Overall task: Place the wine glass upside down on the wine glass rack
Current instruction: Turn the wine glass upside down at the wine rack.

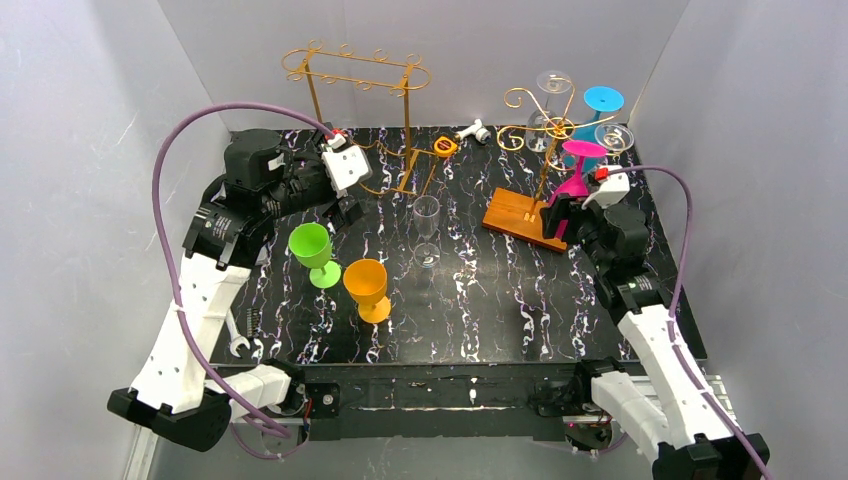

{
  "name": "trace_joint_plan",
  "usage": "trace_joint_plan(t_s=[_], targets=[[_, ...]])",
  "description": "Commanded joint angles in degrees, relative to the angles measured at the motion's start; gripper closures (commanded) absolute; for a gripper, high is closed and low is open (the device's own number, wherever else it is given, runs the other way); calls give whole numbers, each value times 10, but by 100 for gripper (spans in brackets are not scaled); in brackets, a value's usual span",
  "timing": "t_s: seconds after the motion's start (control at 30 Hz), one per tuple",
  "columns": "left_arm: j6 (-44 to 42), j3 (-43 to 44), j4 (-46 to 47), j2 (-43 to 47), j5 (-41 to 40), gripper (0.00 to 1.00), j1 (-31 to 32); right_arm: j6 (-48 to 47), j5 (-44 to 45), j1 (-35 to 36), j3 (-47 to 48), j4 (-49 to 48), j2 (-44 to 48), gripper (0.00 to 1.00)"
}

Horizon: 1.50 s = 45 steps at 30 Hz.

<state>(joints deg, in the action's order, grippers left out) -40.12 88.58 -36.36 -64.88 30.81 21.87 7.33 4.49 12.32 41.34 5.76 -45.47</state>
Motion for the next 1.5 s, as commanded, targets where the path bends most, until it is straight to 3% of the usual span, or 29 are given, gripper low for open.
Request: trace_joint_plan(t_s=[0.0,0.37,0.77,1.07,1.47], targets=[[-2,4,-2,2,9,4,1,2,-27,-6,20,-76,-34,49],[0,9,-1,-2,2,3,1,7,-41,-9,28,-102,-67,51],[2,20,-1,-9,6,2,1,-6,-121,-9,50,-109,-97,52],[-4,15,-1,-13,8,2,1,-24,-173,-9,45,-108,-89,52],[1,18,4,-17,2,2,1,-32,-160,-9,-2,-119,-30,55]])
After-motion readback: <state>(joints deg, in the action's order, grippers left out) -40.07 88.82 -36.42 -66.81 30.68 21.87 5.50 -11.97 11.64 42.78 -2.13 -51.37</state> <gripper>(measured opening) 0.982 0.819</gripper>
